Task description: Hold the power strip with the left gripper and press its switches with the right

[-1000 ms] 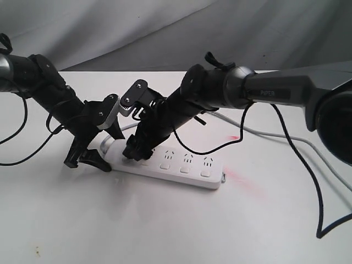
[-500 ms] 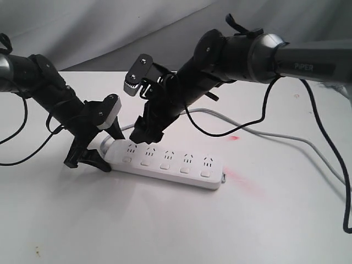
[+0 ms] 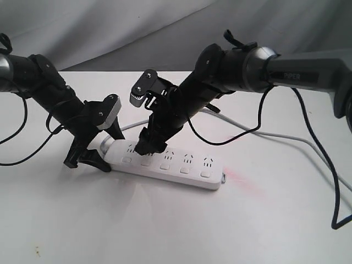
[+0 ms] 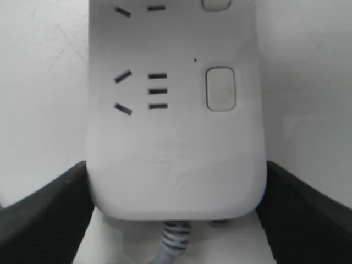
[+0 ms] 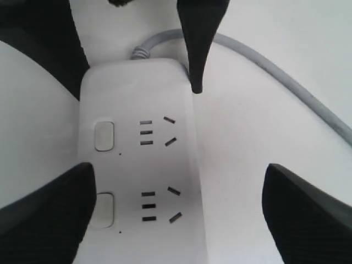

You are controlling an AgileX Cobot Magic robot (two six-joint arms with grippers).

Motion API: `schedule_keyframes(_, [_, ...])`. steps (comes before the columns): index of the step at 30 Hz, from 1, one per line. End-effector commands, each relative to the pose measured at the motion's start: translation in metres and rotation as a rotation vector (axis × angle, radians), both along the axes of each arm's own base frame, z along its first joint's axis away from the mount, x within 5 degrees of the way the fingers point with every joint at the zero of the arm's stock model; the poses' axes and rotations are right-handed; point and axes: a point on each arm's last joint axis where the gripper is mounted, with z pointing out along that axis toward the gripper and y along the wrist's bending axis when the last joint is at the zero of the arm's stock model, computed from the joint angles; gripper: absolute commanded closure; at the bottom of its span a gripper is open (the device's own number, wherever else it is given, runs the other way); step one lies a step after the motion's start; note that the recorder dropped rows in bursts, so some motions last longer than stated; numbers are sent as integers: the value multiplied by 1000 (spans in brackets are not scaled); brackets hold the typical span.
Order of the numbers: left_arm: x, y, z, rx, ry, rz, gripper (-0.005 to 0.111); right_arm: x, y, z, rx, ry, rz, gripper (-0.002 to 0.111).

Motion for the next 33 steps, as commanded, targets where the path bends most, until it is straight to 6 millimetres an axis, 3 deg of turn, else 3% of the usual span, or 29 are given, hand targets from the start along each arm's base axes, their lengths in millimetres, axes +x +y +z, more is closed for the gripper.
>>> schedule_keyframes(1, [-3, 0, -3, 12, 20, -28, 75, 2, -1, -5, 5, 14, -16, 33])
schedule_keyframes(10, [-3, 0, -3, 12, 20, -28, 75, 1, 0, -23, -20, 48, -8, 33])
schedule_keyframes(18, [-3, 0, -3, 12, 20, -28, 75, 1, -2, -26, -48, 44, -2, 33])
schedule_keyframes(25, [-3, 0, -3, 12, 20, -28, 75, 0, -4, -43, -90, 84, 3, 33])
schedule_keyframes(33, [-3, 0, -3, 12, 17, -33, 75, 1, -6, -47, -119, 79, 1, 33])
